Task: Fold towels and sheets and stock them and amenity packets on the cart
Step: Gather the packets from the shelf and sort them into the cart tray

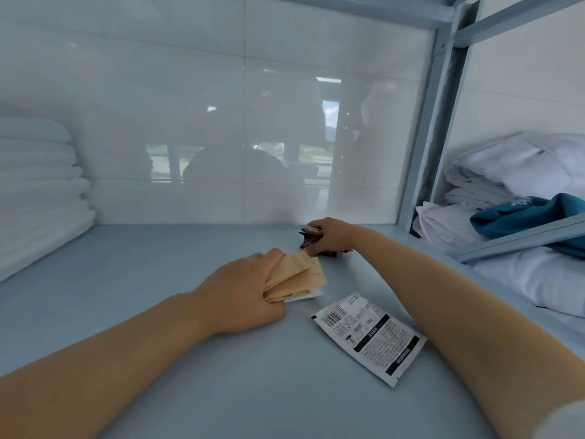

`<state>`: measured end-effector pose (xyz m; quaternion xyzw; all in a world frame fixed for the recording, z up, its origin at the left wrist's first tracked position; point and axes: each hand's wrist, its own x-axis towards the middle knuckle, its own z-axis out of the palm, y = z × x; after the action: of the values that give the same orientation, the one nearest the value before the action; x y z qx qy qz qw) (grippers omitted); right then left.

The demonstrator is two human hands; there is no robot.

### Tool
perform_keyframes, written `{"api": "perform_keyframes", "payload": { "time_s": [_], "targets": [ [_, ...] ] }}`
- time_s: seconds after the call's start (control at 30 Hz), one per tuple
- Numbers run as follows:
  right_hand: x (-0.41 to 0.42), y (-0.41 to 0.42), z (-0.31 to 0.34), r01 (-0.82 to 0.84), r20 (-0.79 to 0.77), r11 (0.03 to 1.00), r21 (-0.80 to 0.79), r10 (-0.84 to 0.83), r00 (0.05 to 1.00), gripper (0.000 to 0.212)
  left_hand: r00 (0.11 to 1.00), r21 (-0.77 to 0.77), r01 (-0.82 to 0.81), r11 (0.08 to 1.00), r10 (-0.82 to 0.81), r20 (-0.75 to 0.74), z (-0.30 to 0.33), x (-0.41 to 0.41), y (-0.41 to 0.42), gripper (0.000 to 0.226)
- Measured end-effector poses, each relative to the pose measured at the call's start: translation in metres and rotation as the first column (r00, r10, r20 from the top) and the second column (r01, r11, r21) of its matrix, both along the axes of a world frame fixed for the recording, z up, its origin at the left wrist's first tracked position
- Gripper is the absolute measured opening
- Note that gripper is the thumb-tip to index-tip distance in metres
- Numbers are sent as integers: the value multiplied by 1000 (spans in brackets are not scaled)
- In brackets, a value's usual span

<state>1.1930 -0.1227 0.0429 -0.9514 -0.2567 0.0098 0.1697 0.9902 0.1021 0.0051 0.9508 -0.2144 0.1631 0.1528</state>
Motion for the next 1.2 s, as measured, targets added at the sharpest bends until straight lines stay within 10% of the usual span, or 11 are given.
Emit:
{"api": "perform_keyframes", "payload": {
  "time_s": [1.0, 1.2],
  "targets": [
    [-235, -34, -5, 191, 77, 976, 109, -199, 977, 24, 998, -12, -23, 1000, 23, -55, 5, -12, -2, 45],
    [-252, -34, -28, 219, 161, 975, 36, -222, 962, 62, 998, -11, -35, 999, 34, -51, 5, -13, -1, 45]
  ]
}}
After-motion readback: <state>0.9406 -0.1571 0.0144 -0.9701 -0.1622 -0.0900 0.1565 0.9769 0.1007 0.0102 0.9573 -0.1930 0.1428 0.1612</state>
